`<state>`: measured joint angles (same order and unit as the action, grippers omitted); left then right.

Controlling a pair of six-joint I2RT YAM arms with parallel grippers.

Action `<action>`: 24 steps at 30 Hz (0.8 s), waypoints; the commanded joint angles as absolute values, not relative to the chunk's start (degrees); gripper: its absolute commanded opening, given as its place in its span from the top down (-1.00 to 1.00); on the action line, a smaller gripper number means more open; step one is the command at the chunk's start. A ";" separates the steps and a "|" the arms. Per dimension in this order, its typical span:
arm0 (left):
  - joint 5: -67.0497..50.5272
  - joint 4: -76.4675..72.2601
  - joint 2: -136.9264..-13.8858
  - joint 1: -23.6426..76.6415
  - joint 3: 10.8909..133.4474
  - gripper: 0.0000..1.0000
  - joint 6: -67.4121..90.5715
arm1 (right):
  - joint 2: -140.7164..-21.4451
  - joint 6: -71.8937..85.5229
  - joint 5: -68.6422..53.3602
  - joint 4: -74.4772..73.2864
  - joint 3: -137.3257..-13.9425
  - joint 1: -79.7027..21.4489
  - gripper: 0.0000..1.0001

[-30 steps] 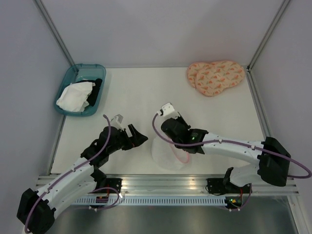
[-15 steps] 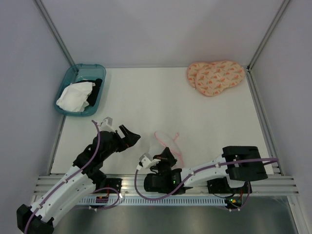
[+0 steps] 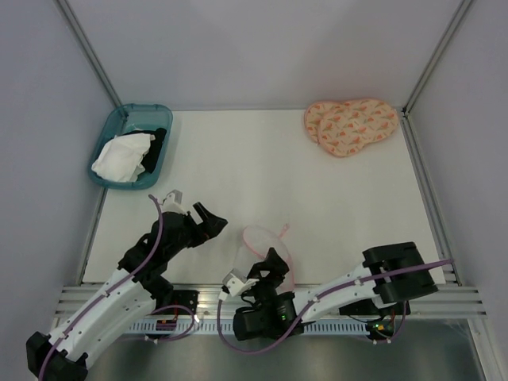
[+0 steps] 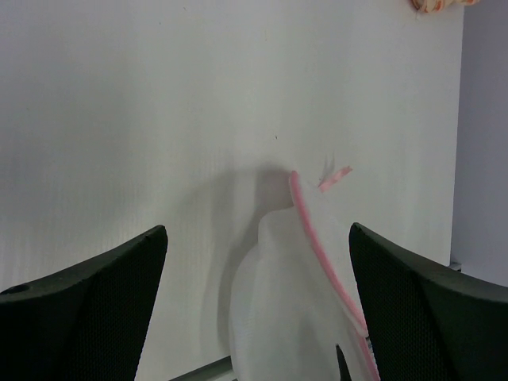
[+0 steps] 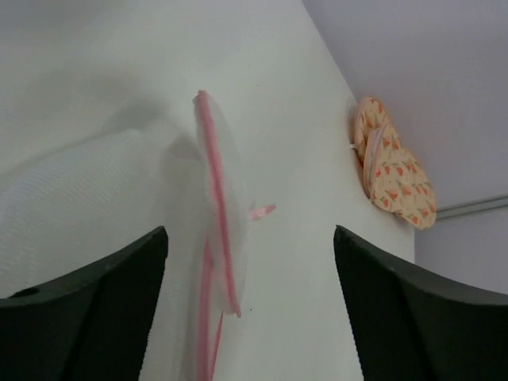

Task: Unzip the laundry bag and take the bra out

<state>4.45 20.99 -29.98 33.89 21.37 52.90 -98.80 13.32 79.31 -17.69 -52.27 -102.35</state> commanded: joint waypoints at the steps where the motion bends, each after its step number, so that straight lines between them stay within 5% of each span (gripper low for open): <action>1: 4.92 21.01 -30.85 34.01 23.82 -0.97 53.53 | -87.65 14.59 77.08 -14.77 -52.21 -104.32 -0.95; 19: -13.08 6.34 -35.33 34.01 21.80 -0.98 45.35 | -42.57 38.50 68.29 -24.79 -44.31 -89.74 -0.96; 24: -14.85 0.35 -33.14 34.01 19.69 -0.73 44.56 | -38.23 39.37 67.50 -23.55 -41.49 -89.82 -0.96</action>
